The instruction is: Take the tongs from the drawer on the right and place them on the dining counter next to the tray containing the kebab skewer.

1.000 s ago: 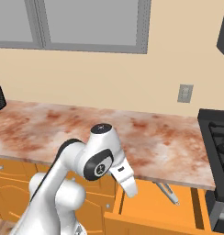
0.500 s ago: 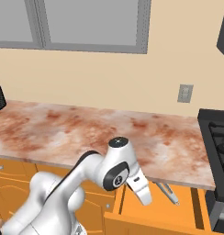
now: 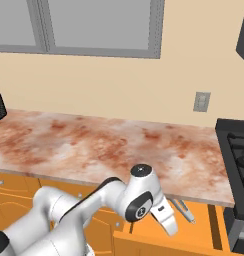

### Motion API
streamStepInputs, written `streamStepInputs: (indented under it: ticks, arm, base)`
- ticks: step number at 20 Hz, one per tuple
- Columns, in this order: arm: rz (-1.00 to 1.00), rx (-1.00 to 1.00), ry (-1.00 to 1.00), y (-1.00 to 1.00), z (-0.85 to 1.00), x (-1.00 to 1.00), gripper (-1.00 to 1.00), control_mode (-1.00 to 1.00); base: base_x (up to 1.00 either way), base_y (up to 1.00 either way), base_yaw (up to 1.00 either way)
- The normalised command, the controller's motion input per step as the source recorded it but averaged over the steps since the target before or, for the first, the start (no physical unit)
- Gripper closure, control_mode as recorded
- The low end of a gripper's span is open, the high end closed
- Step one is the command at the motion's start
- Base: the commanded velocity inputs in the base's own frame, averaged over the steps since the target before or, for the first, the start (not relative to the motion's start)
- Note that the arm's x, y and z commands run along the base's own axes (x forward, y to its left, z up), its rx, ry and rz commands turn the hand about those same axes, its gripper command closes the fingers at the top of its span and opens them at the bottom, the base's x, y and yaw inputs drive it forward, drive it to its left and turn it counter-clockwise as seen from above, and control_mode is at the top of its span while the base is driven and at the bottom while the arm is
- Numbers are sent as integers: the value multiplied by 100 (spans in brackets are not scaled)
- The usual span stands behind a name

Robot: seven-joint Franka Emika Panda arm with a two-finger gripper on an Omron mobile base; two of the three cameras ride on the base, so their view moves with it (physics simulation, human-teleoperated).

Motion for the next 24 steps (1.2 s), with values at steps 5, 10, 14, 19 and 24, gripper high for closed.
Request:
streamStepInputs:
  ticks: [5,10,14,19,24]
  arm:
    - [0,0,0,-28,-22,7,-100,-100]
    - [0,0,0,-24,-30,0,-100,-100]
    - [0,0,1,-22,-40,0,-100,-100]
    - [0,0,7,-17,-48,0,-100,-100]
    - [0,0,20,-11,-53,-2,-100,-100]
  base:
    - [0,0,0]
    - [0,0,0]
    - [0,0,0]
    - [0,0,0]
    - [0,0,0]
